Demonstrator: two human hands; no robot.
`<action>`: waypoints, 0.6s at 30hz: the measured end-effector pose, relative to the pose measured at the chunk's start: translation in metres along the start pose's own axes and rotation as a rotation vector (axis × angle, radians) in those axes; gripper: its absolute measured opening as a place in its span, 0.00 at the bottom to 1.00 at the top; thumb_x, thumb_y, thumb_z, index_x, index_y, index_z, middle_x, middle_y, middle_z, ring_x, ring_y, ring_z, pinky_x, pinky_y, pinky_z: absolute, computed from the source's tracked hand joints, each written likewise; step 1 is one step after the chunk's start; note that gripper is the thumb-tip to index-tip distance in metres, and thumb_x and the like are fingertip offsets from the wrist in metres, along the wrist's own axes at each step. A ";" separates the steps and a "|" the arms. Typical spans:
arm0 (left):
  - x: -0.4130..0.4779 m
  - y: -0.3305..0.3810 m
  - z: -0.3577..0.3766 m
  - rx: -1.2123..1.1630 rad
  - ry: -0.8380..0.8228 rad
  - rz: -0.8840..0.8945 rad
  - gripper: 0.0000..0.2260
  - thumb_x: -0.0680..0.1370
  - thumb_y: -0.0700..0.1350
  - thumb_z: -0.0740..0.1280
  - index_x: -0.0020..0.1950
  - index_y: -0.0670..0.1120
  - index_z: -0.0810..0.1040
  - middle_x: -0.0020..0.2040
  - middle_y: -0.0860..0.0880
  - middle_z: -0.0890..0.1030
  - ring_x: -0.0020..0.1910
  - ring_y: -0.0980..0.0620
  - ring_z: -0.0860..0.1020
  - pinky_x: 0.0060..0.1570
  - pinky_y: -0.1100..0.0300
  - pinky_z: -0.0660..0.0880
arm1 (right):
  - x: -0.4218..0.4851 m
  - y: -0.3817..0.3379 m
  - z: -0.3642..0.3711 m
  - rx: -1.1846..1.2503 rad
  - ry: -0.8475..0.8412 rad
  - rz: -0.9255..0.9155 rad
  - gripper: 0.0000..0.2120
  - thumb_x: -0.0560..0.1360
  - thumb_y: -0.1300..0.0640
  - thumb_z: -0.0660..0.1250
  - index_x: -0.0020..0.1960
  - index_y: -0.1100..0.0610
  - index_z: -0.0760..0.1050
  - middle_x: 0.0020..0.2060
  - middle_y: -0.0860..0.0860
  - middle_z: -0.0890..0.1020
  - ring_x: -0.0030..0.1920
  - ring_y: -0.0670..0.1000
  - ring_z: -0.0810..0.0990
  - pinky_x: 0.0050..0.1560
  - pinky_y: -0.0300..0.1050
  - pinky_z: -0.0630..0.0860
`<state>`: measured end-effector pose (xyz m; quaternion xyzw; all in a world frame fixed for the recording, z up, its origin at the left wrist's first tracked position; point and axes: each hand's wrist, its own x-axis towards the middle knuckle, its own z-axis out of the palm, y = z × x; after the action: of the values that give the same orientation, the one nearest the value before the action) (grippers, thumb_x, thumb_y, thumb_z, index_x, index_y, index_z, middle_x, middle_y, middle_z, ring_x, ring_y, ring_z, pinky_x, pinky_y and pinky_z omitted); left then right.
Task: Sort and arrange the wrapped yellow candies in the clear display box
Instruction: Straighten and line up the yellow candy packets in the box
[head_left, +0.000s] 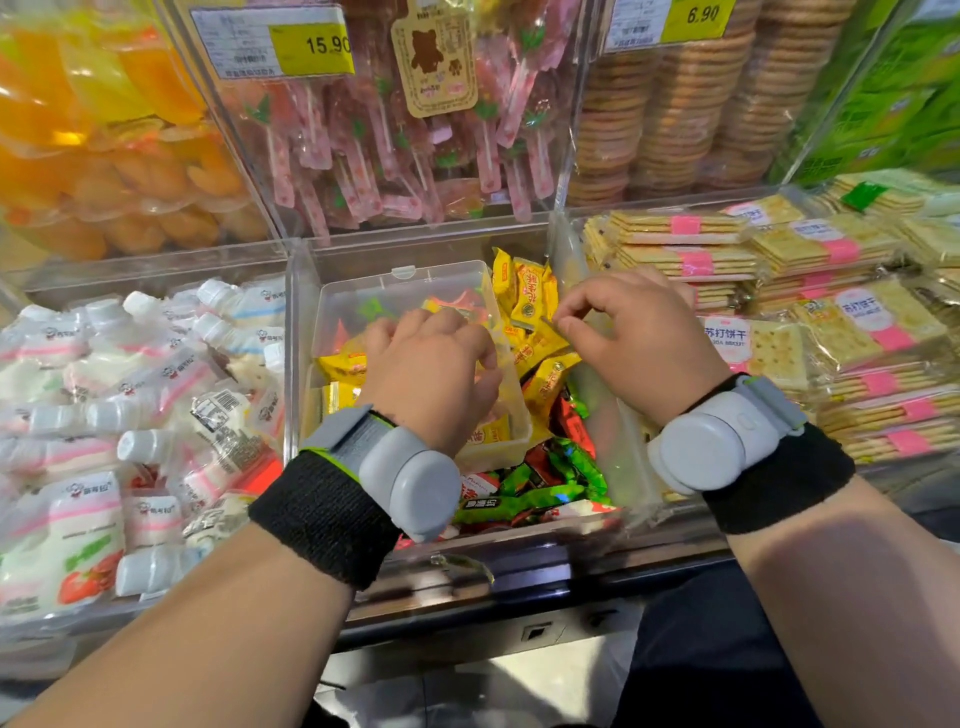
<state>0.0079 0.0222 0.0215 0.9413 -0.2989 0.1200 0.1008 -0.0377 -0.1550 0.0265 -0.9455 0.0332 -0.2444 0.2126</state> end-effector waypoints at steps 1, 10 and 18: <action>0.003 0.004 0.001 -0.005 -0.001 0.010 0.09 0.75 0.55 0.62 0.52 0.55 0.75 0.57 0.52 0.75 0.60 0.47 0.68 0.60 0.50 0.56 | -0.001 0.003 -0.002 -0.007 0.015 0.000 0.03 0.72 0.52 0.65 0.42 0.47 0.77 0.46 0.43 0.79 0.55 0.51 0.70 0.46 0.44 0.52; 0.032 0.027 0.014 0.052 -0.036 0.063 0.16 0.75 0.53 0.64 0.62 0.56 0.69 0.64 0.52 0.71 0.64 0.45 0.66 0.62 0.49 0.56 | -0.008 0.023 -0.021 -0.044 0.053 0.029 0.03 0.73 0.52 0.65 0.44 0.48 0.78 0.42 0.41 0.75 0.55 0.50 0.70 0.42 0.42 0.49; 0.047 0.041 0.027 0.100 -0.107 0.088 0.23 0.76 0.51 0.62 0.70 0.57 0.61 0.70 0.55 0.67 0.69 0.49 0.62 0.63 0.50 0.55 | -0.015 0.030 -0.029 -0.005 0.047 0.065 0.04 0.73 0.53 0.64 0.43 0.48 0.78 0.41 0.40 0.74 0.54 0.51 0.71 0.54 0.51 0.59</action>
<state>0.0257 -0.0425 0.0142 0.9362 -0.3384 0.0888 0.0321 -0.0632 -0.1911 0.0295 -0.9385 0.0695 -0.2593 0.2171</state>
